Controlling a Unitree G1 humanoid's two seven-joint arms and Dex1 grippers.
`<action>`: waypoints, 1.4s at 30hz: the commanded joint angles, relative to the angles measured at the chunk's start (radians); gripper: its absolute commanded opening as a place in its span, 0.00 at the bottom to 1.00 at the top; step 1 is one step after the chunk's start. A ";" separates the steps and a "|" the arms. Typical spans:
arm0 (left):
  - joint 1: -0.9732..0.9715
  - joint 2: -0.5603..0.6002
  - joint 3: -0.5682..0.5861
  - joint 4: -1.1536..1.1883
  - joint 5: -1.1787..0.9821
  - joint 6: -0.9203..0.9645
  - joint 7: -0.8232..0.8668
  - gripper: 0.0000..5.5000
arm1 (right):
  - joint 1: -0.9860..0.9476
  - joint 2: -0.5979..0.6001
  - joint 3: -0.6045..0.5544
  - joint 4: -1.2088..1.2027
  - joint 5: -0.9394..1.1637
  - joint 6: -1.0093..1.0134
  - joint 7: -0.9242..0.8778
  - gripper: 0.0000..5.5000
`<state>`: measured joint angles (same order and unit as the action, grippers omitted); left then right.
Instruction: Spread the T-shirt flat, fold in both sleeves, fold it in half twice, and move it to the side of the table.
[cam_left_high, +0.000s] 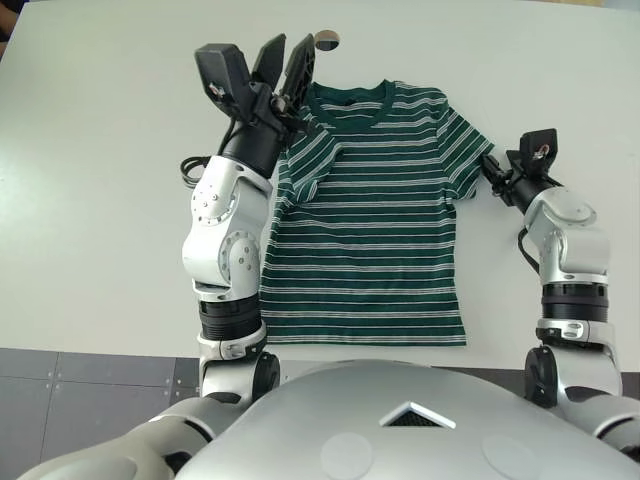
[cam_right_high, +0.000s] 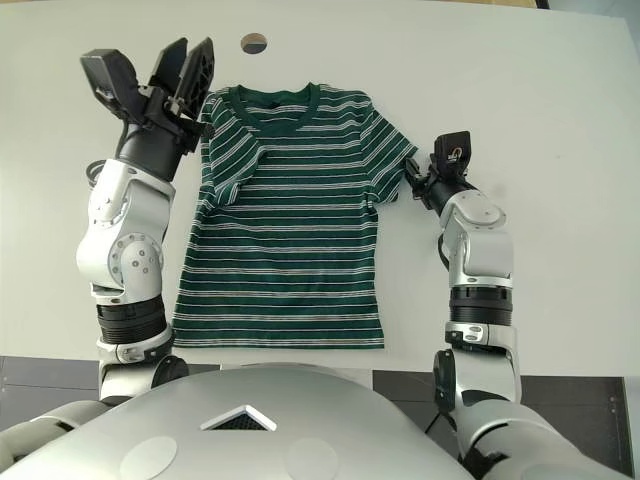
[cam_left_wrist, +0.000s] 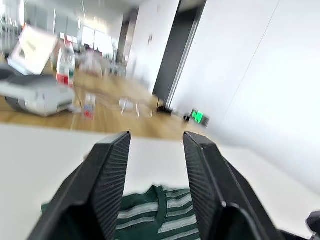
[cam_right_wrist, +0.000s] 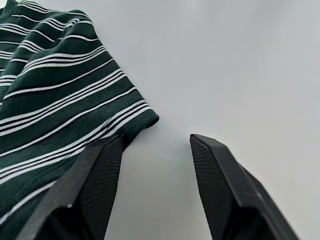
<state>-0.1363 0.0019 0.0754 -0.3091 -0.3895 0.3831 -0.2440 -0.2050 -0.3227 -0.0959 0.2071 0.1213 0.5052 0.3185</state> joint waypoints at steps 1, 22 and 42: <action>0.009 0.002 0.017 0.015 -0.012 -0.011 0.016 0.35 | 0.003 -0.001 0.025 0.046 -0.003 0.019 0.026 0.39; 0.004 0.007 0.044 0.083 -0.006 -0.035 0.027 0.35 | 0.018 0.030 0.055 -0.120 0.035 -0.004 0.039 0.02; 0.004 0.004 0.048 0.092 -0.009 -0.037 0.032 0.35 | -0.013 0.173 0.301 -0.212 -0.022 0.068 0.021 0.02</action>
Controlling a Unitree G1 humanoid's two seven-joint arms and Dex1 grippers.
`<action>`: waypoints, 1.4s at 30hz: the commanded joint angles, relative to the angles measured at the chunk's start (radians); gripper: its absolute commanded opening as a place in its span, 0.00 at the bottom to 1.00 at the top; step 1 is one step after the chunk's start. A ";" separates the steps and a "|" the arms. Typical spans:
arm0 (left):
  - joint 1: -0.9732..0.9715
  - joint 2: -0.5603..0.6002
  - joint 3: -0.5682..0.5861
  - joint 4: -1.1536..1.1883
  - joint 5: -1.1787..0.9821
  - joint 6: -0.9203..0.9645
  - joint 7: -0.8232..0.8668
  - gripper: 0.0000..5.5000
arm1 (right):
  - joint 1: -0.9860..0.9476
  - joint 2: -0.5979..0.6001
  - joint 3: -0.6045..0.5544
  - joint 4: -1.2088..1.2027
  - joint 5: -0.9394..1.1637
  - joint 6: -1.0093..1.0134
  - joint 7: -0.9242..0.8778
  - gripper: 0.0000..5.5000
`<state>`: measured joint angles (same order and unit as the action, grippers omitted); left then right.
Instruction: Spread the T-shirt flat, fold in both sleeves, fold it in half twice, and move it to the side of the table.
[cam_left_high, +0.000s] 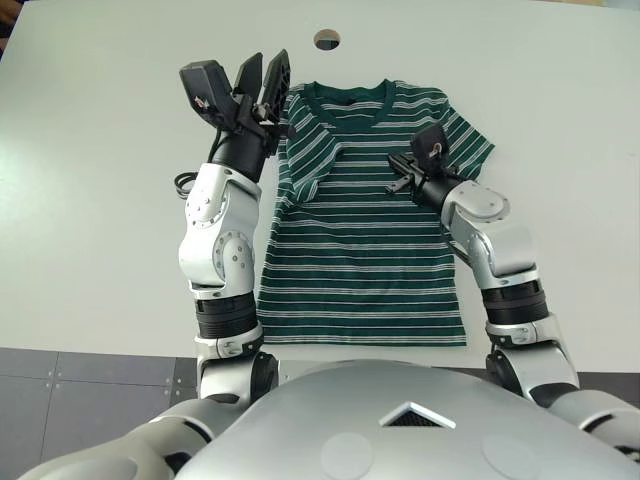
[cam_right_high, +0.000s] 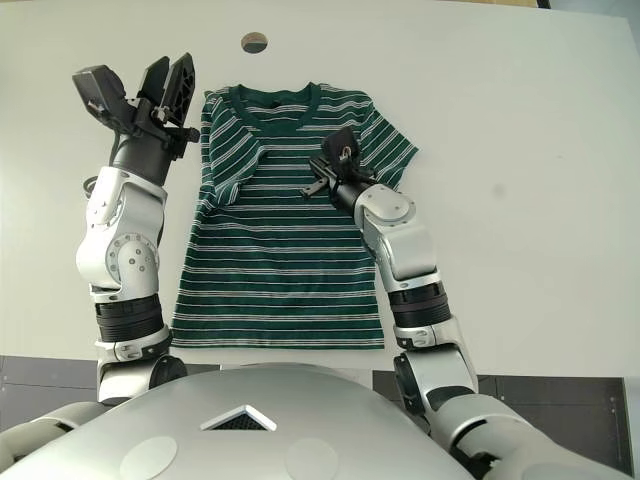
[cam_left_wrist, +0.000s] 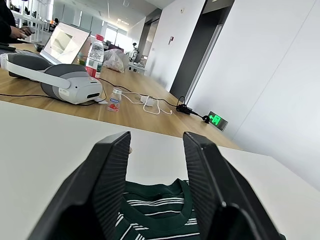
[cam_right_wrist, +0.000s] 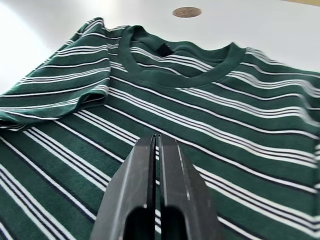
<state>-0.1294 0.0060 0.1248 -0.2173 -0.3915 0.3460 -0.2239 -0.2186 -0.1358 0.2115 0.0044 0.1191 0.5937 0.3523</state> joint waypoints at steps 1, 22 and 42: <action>-0.004 0.000 -0.001 0.001 -0.007 0.000 0.012 0.35 | 0.008 -0.022 -0.024 -0.022 -0.022 -0.027 -0.020 0.06; 0.003 0.007 -0.001 -0.013 -0.015 0.003 0.009 0.35 | -0.067 -0.188 -0.306 0.281 0.003 -0.075 -0.030 0.61; -0.001 0.013 0.002 -0.005 -0.024 0.005 0.016 0.35 | -0.071 -0.166 -0.236 0.329 -0.001 -0.094 0.023 0.19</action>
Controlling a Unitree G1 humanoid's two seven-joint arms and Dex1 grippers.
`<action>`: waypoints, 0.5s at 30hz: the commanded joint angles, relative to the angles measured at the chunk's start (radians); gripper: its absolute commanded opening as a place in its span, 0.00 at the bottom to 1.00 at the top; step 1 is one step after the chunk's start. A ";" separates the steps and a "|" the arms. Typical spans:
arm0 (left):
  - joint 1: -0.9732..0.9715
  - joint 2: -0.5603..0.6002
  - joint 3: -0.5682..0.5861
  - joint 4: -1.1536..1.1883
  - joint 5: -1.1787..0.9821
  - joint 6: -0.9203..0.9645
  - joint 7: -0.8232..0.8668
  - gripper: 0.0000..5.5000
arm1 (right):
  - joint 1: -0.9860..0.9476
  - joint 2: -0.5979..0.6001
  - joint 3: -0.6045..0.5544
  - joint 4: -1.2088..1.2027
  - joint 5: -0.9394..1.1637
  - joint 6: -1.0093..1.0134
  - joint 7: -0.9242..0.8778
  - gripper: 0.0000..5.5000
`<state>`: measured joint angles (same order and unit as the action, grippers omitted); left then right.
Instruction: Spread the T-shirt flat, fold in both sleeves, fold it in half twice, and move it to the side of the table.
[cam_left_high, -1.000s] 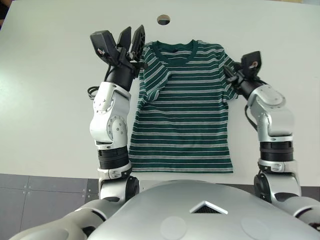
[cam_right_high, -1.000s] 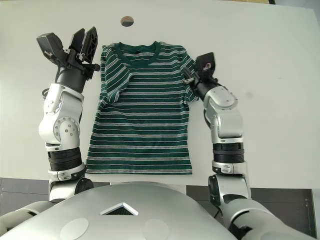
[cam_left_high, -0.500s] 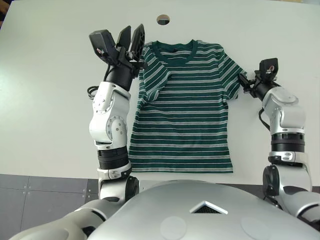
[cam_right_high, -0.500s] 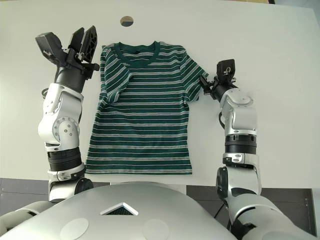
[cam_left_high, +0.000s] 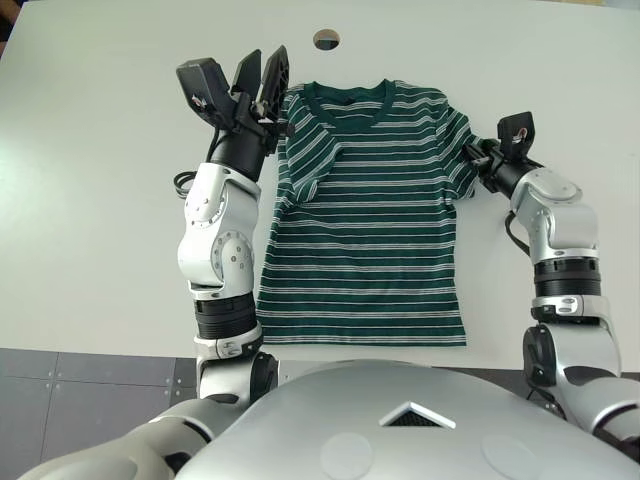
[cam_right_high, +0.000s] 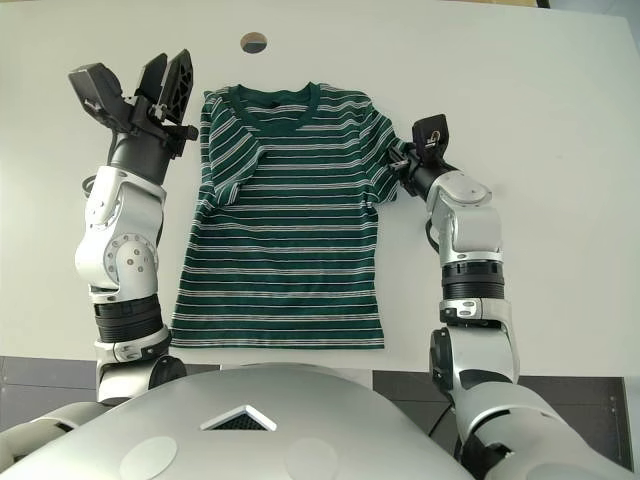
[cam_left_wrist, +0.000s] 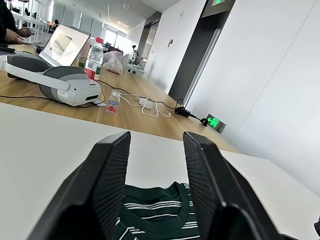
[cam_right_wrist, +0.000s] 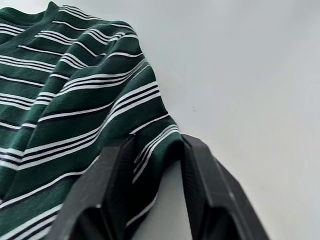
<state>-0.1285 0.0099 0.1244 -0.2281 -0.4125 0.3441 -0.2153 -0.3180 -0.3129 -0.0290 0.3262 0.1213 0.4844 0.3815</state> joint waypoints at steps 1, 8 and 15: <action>-0.002 0.010 0.002 0.005 -0.003 0.008 0.008 0.35 | 0.031 0.013 0.004 0.000 -0.002 0.016 -0.007 0.15; -0.003 0.010 -0.001 0.010 -0.001 0.007 0.010 0.35 | 0.042 0.028 -0.011 -0.148 0.025 0.042 -0.014 0.02; -0.002 0.009 -0.002 0.012 -0.002 0.005 0.012 0.35 | 0.055 0.106 0.126 -0.404 0.043 0.169 -0.010 0.02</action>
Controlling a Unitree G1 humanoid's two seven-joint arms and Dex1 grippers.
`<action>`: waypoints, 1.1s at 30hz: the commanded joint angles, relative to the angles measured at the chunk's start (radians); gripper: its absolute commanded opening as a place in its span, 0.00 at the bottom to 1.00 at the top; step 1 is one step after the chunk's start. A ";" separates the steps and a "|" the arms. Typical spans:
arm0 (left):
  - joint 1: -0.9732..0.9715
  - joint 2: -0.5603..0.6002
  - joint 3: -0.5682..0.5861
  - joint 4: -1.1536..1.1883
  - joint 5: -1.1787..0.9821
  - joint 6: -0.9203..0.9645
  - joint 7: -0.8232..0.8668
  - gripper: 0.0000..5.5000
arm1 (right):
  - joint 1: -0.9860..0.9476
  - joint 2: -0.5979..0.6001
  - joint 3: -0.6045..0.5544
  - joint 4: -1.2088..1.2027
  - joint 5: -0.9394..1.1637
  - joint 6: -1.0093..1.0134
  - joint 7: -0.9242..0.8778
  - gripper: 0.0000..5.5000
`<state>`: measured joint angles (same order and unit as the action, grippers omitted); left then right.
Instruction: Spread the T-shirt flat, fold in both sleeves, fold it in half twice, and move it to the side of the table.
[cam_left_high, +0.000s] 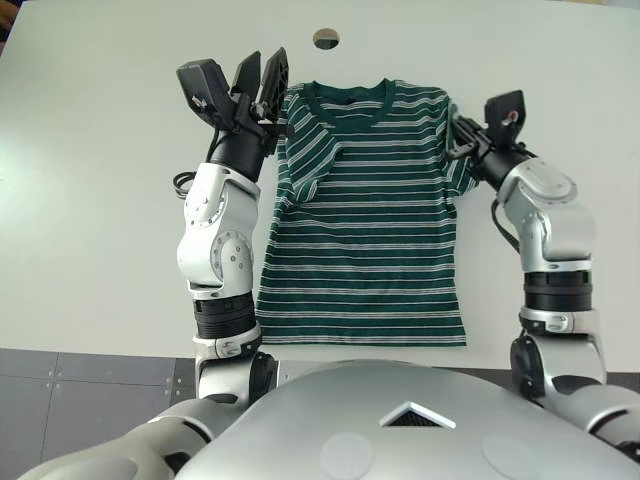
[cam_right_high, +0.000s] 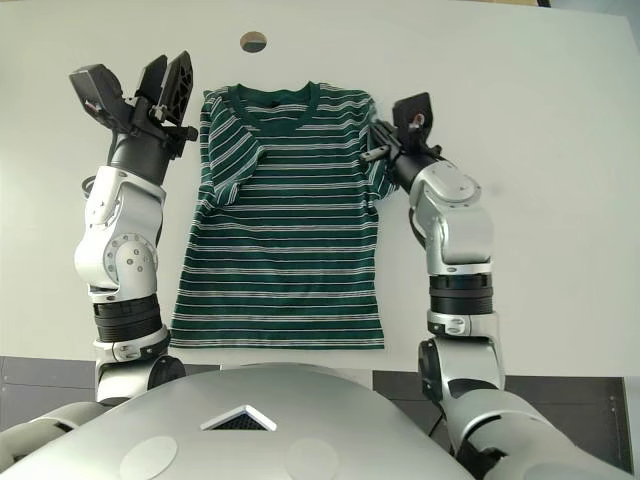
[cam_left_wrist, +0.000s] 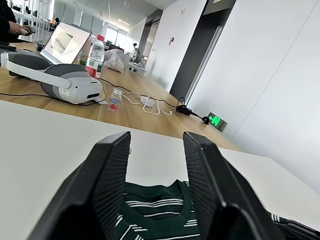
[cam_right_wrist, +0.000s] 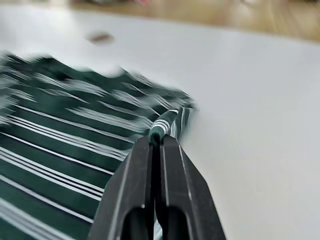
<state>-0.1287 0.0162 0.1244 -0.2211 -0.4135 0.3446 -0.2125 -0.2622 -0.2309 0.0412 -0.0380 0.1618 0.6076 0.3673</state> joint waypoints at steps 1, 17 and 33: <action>-0.002 0.002 -0.003 0.005 -0.001 0.005 0.009 0.35 | -0.003 0.030 0.067 -0.038 0.000 0.052 0.004 0.02; 0.005 0.017 -0.017 0.006 0.029 -0.037 0.000 0.35 | 0.004 0.104 0.174 0.114 -0.056 -0.053 0.007 0.23; 0.292 0.750 -0.109 0.128 0.366 -0.837 -0.687 0.35 | 0.471 -0.505 -0.062 -0.207 -0.165 -1.033 0.456 0.47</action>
<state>0.1273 0.6591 0.0171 -0.1594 -0.1188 -0.3973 -0.8242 0.1545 -0.6316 0.0139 -0.3035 0.0543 -0.2620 0.7612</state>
